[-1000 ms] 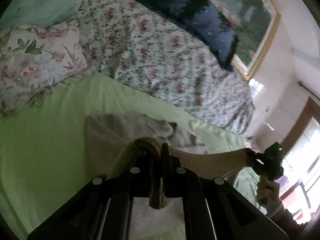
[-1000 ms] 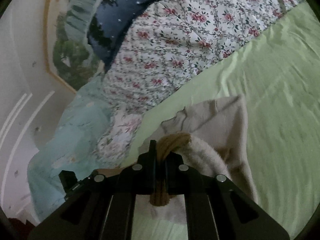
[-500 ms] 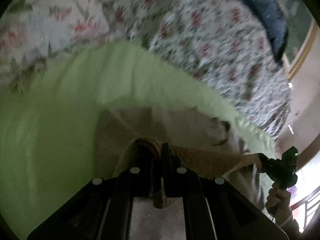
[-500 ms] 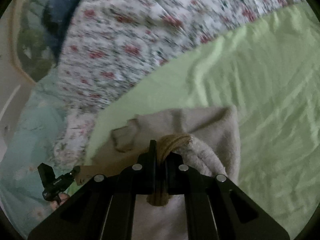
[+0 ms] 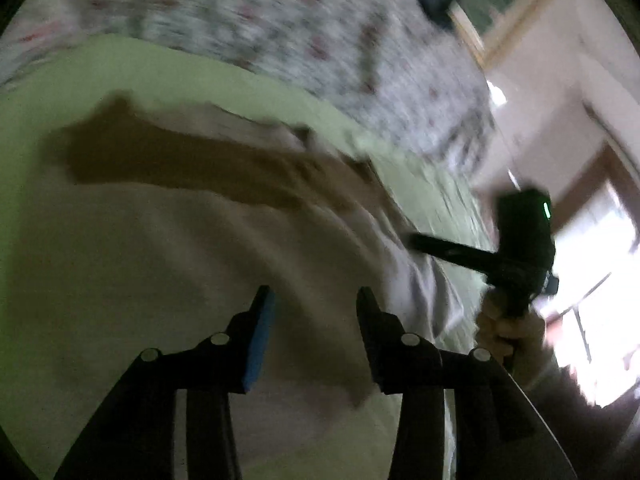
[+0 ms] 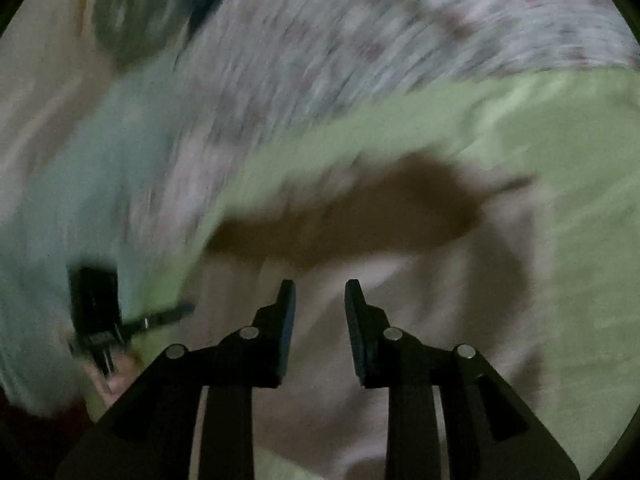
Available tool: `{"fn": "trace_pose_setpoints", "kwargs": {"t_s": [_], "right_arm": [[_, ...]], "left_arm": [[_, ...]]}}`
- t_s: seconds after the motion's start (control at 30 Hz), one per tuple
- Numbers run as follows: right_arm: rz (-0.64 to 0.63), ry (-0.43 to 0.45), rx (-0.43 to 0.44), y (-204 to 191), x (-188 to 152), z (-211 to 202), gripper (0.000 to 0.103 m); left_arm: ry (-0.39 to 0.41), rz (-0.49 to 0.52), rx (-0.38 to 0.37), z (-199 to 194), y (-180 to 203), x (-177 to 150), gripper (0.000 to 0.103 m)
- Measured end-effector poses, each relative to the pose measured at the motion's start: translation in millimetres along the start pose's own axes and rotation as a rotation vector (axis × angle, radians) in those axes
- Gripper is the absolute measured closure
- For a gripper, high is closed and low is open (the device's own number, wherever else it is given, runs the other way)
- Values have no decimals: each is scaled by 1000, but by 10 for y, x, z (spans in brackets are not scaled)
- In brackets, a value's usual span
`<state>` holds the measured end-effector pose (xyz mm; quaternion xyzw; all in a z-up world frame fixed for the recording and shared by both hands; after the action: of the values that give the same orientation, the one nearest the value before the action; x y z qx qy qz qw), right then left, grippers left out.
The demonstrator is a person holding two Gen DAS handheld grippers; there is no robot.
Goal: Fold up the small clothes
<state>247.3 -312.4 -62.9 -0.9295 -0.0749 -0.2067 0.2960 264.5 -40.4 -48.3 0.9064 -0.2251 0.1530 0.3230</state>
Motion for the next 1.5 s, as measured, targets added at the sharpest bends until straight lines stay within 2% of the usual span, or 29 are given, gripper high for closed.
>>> {"fn": "trace_pose_setpoints", "kwargs": {"t_s": [0.07,0.13,0.2,0.23,0.27,0.33,0.4,0.43,0.5,0.53,0.6,0.67,0.7,0.8,0.9,0.97,1.03,1.2,1.27,1.37,1.5], "right_arm": [[-100,-141,-2,-202,46,324,75],[-159,-232,-29,-288,133,583,75],[-146,-272,-60,-200,283,759,79],[-125,-280,-73,-102,381,827,82],[-98,-271,-77,18,486,865,87],[-17,-218,-58,260,653,840,96],[120,-133,-123,624,787,719,100],[187,-92,-108,772,812,647,98],[322,-3,-176,1109,773,444,99],[385,54,-152,1270,699,301,100],[440,105,-130,1354,571,150,99],[440,120,-179,1307,441,17,95],[426,129,-182,1228,365,-57,95],[374,150,-179,991,186,-202,95],[312,164,-163,663,-100,-338,95],[303,160,-147,513,-251,-351,95],[304,154,-124,389,-454,-327,95],[327,124,-83,178,-916,-264,95],[342,110,-72,132,-1087,-248,95],[350,101,-60,80,-1256,-247,95],[356,99,-41,26,-1353,-263,95]], "left_arm": [[-23,37,55,153,46,98,60],[-40,13,116,242,-122,240,60],[-49,-40,170,263,-416,392,63],[-42,-66,180,234,-597,473,73],[-36,-93,162,184,-770,543,88],[-23,-154,127,70,-1101,645,101],[16,-219,109,-95,-1381,685,101],[38,-237,146,-179,-1462,695,101],[90,-311,233,-368,-1659,628,103],[101,-335,221,-425,-1739,593,103],[116,-363,193,-490,-1808,507,103],[128,-362,213,-577,-1720,375,103],[134,-356,225,-629,-1637,304,102],[162,-320,227,-752,-1318,91,91],[177,-285,187,-777,-892,-188,74],[167,-273,173,-726,-666,-353,58],[150,-273,142,-660,-469,-601,53],[112,-320,120,-500,-182,-1094,50],[117,-372,88,-461,-162,-1280,41],[133,-434,78,-403,-171,-1449,37],[164,-499,66,-329,-209,-1509,35]]}}
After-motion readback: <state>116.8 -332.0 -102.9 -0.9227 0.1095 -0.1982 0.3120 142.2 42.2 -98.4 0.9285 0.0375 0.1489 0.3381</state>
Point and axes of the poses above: each gripper's, at about its wrist camera, not at the fingertips, and z roughly the way its jaws point, y to its right, x to its top, the point moved 2 cm from there along z, roughly the way its jaws point, and after that the axes turned 14 degrees about -y, right-handed, at the moved point
